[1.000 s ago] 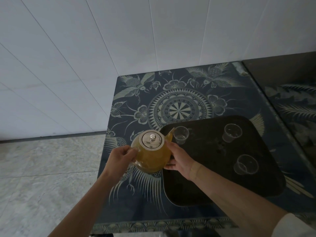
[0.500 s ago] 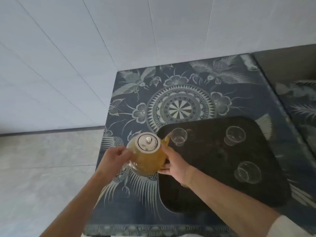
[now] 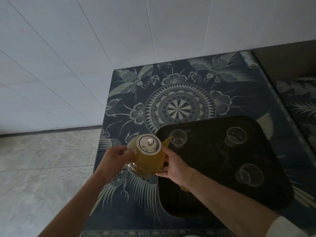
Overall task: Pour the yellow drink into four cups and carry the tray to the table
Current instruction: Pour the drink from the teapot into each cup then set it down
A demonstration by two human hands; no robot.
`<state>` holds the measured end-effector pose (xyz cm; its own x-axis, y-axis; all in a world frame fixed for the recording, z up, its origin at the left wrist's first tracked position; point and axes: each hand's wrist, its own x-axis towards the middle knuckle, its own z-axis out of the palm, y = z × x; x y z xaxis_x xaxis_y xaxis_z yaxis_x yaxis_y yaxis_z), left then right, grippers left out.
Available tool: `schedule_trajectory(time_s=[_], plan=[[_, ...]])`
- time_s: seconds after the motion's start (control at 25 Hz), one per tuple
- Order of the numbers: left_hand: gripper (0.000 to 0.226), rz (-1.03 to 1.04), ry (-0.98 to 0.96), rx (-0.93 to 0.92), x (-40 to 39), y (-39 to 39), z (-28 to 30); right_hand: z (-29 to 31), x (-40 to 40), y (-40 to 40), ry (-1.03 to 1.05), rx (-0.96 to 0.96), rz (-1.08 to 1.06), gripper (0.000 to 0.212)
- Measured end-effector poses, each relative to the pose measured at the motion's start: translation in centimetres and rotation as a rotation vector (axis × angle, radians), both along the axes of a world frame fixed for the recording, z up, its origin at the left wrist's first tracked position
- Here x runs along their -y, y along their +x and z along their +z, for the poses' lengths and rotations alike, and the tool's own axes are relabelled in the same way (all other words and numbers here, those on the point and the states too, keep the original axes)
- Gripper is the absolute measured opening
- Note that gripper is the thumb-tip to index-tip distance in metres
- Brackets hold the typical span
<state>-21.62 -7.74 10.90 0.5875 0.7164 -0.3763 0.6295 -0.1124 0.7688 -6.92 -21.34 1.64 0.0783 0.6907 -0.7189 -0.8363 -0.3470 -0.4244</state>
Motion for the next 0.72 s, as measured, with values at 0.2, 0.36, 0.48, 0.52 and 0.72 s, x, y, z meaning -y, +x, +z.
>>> schedule_trajectory(time_s=[0.2, 0.36, 0.48, 0.52, 0.72], plan=[[0.033, -0.054, 0.056, -0.051, 0.1, 0.5, 0.5, -0.4, -0.1, -0.1, -0.005, -0.027, -0.017, 0.066], [0.035, -0.064, 0.086, -0.069, 0.0, 0.8, 0.6, -0.2, -0.1, 0.0, -0.005, -0.038, -0.022, 0.060], [0.034, -0.063, 0.080, -0.055, -0.1, 1.0, 0.7, 0.0, 0.0, 0.2, -0.004, -0.041, -0.018, 0.057], [0.034, -0.063, 0.076, -0.050, -0.1, 1.1, 0.8, 0.1, 0.0, 0.2, -0.005, -0.042, -0.017, 0.057], [0.033, -0.061, 0.081, -0.063, 0.0, 1.4, 1.0, 0.2, 0.0, 0.3, -0.006, -0.056, -0.017, 0.055]])
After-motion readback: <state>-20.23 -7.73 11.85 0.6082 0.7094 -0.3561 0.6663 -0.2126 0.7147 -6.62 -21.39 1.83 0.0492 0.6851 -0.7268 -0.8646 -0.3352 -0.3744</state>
